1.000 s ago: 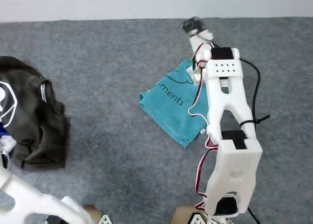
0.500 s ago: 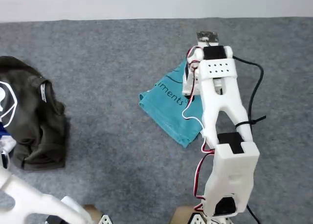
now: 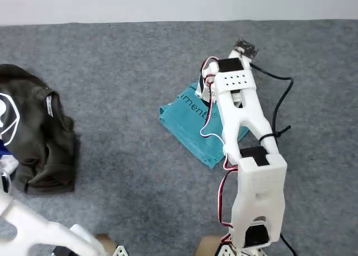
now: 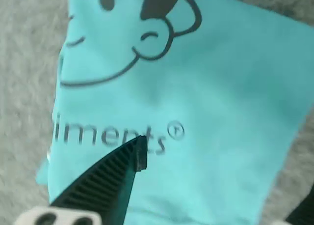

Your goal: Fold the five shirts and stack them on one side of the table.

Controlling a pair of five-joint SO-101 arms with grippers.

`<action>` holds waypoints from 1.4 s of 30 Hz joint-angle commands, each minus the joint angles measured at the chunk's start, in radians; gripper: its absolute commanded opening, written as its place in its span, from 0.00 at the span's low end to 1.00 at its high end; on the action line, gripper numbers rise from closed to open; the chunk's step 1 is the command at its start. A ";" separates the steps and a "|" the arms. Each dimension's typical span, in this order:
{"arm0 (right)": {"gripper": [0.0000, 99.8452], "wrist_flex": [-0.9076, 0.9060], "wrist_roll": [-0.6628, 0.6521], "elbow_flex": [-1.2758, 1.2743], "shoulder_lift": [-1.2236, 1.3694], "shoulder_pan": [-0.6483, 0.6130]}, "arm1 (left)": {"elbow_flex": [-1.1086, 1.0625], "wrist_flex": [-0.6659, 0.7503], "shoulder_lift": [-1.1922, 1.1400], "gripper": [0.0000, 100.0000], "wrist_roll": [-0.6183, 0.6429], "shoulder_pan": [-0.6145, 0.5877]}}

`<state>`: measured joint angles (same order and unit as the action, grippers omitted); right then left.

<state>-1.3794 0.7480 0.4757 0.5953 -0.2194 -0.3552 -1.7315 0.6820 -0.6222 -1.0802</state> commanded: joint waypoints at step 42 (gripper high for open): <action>0.01 -0.174 -0.502 0.127 -0.044 0.403 | 0.007 -0.008 0.023 0.01 -0.058 -0.002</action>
<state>-1.5298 0.3322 0.5692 0.6628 0.1028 -0.3552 -1.7315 0.6820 -0.6743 -1.0802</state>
